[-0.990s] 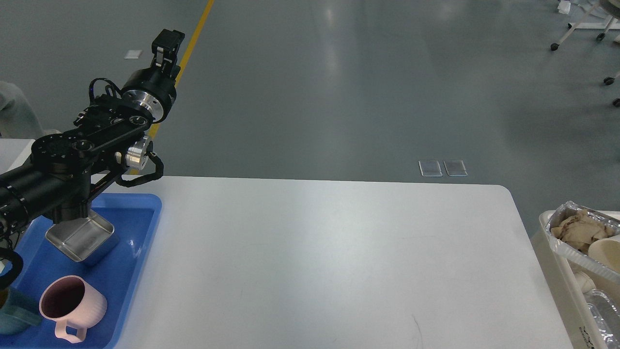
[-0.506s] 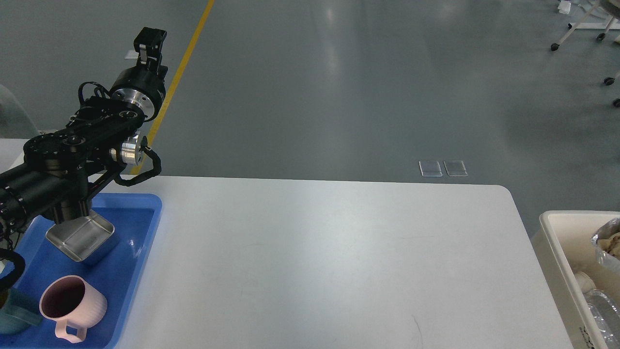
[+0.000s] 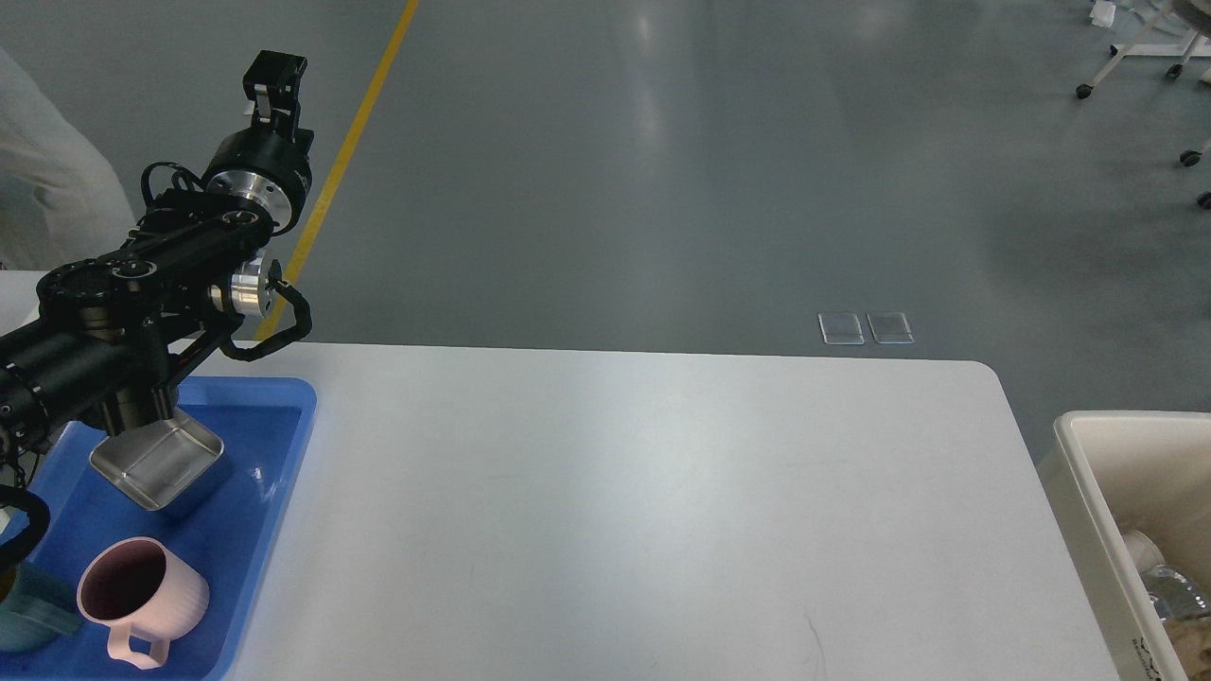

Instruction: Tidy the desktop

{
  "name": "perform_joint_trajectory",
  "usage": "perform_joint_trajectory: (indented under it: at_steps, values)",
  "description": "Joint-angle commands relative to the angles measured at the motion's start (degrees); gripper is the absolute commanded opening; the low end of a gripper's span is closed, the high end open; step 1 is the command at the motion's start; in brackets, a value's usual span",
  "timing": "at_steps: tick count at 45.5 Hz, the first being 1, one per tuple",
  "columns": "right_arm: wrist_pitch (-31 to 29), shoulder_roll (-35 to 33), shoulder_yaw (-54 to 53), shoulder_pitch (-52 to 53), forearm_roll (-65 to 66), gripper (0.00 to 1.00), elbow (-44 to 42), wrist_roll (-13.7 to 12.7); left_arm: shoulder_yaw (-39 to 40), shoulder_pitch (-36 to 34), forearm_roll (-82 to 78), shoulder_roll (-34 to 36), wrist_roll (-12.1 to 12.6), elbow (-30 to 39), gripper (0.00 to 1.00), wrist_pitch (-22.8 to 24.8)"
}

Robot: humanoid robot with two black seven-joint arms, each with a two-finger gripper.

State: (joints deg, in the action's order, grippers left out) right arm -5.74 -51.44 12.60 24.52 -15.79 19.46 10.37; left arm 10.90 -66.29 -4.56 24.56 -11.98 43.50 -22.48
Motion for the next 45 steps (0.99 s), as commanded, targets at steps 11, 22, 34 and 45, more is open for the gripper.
perform_joint_trajectory:
  at_steps: [11,22,34,45]
  values:
    - [-0.1,6.6,-5.3,4.7,0.1,1.0,-10.0,-0.3,0.0,-0.4,0.0,0.0,0.2,-0.7,0.89,0.6]
    - [0.0,12.9,-9.7,19.1,-0.5,1.0,-11.6,-0.3,1.5,-0.4,0.5,-0.3,-0.2,-0.6,0.95,0.7]
    - [-4.2,22.2,-25.8,28.0,-0.3,1.0,-10.5,-0.4,3.1,-0.6,2.8,-0.7,-0.9,-0.6,0.95,1.2]
    - [-8.8,32.2,-28.0,32.8,-0.3,1.0,-9.4,-0.3,6.1,-0.2,5.8,-0.9,-1.3,-0.7,0.95,5.7]
